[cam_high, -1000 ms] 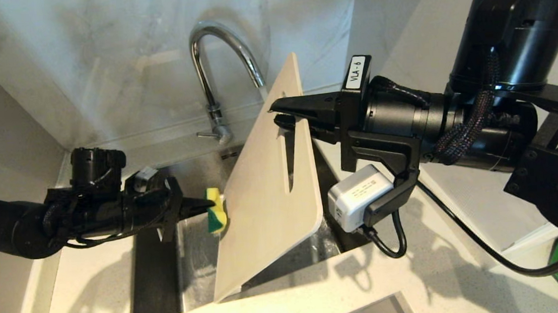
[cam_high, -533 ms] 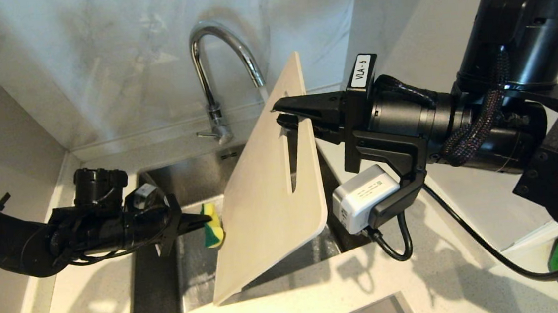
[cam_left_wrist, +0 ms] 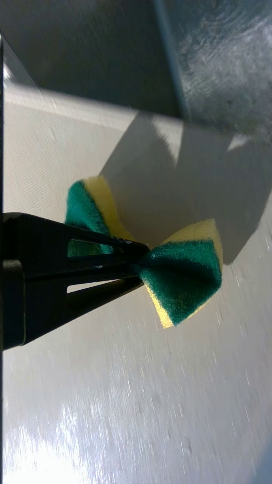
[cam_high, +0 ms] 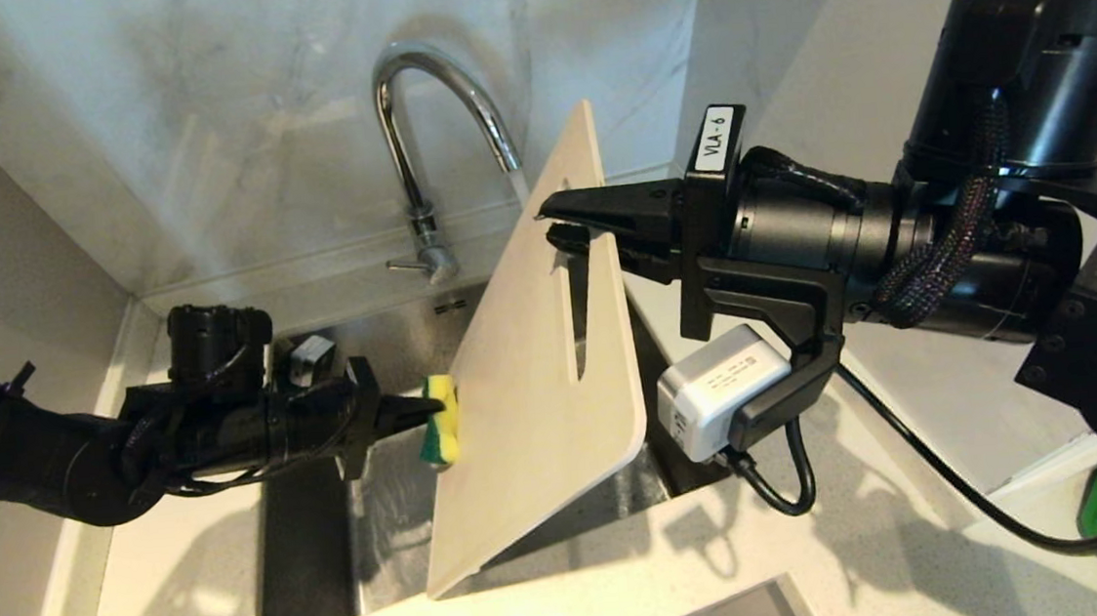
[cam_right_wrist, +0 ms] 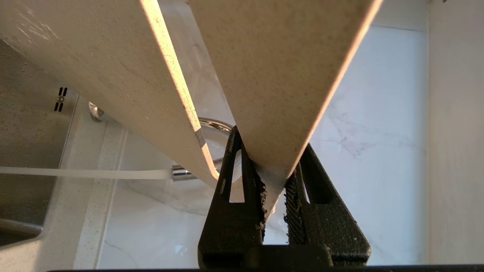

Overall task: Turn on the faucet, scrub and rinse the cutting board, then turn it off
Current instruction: Scrub the cutting board underwater

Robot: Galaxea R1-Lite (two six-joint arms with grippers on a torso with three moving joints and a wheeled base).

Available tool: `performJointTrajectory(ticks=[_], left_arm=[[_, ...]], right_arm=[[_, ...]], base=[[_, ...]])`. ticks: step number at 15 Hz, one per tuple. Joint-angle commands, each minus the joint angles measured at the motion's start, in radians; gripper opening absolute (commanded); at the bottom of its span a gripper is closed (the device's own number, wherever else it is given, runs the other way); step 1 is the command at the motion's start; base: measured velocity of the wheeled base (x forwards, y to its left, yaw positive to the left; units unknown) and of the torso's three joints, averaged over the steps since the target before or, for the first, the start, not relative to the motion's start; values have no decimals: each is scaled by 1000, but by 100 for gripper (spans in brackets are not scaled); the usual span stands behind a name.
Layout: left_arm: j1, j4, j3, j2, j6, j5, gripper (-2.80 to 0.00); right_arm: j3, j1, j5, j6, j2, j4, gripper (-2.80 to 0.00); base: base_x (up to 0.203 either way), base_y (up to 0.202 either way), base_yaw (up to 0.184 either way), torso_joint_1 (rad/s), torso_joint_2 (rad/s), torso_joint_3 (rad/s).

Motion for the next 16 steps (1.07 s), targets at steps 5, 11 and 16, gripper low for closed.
performJointTrajectory(ticks=[5, 11, 16], left_arm=[[-71, 50, -147, -50, -46, -3, -280], [-165, 221, -347, -148, -73, -2, -280], [-176, 304, -378, -250, -92, -4, -280]], right_arm=[[4, 0, -3, -11, 0, -3, -280], [9, 0, -3, -11, -2, -3, -280], [16, -6, -5, -11, -5, -3, -280]], base=[[0, 0, 0, 0, 0, 0], [0, 0, 0, 0, 0, 0], [0, 0, 0, 0, 0, 0]])
